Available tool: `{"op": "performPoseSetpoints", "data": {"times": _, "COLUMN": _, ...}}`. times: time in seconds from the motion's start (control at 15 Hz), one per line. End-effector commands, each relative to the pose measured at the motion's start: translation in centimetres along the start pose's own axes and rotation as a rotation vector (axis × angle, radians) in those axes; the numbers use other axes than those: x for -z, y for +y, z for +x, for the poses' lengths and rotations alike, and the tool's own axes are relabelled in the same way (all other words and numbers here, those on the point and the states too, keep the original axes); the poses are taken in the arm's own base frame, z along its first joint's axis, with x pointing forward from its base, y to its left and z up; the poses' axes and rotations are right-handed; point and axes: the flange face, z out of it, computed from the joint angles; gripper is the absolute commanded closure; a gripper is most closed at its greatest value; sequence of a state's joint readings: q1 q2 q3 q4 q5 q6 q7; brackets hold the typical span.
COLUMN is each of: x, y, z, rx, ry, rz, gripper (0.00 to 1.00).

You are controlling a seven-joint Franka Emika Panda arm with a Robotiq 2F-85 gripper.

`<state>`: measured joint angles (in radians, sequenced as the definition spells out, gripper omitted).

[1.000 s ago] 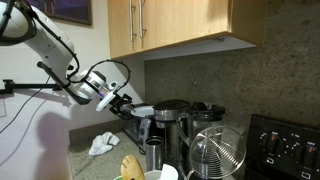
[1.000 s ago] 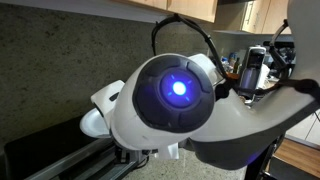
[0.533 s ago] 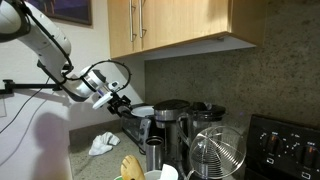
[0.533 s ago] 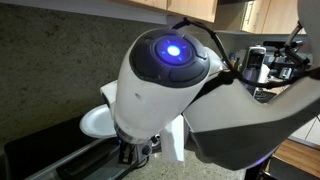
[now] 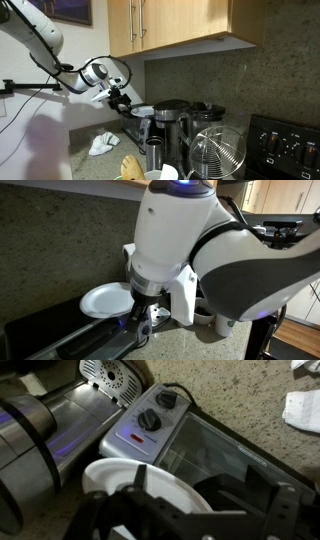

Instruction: Use the white towel to wipe the white plate, then put the white plate on top of the microwave

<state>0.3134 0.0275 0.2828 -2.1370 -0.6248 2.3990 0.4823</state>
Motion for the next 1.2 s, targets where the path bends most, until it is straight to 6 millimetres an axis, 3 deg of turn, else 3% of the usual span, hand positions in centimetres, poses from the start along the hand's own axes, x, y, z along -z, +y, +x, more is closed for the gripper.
{"op": "performPoseSetpoints", "data": {"times": 0.0, "x": 1.9, "y": 3.4, "z": -2.0, "rx": -0.105, "ry": -0.042, "rz": 0.079, "gripper": 0.0}}
{"op": "performPoseSetpoints", "data": {"times": 0.67, "x": 5.5, "y": 11.7, "z": -7.4, "rx": -0.358, "ry": -0.168, "rz": 0.344, "gripper": 0.0}}
{"op": "performPoseSetpoints", "data": {"times": 1.13, "x": 7.5, "y": 14.4, "z": -10.7, "rx": -0.437, "ry": -0.224, "rz": 0.299, "gripper": 0.0}}
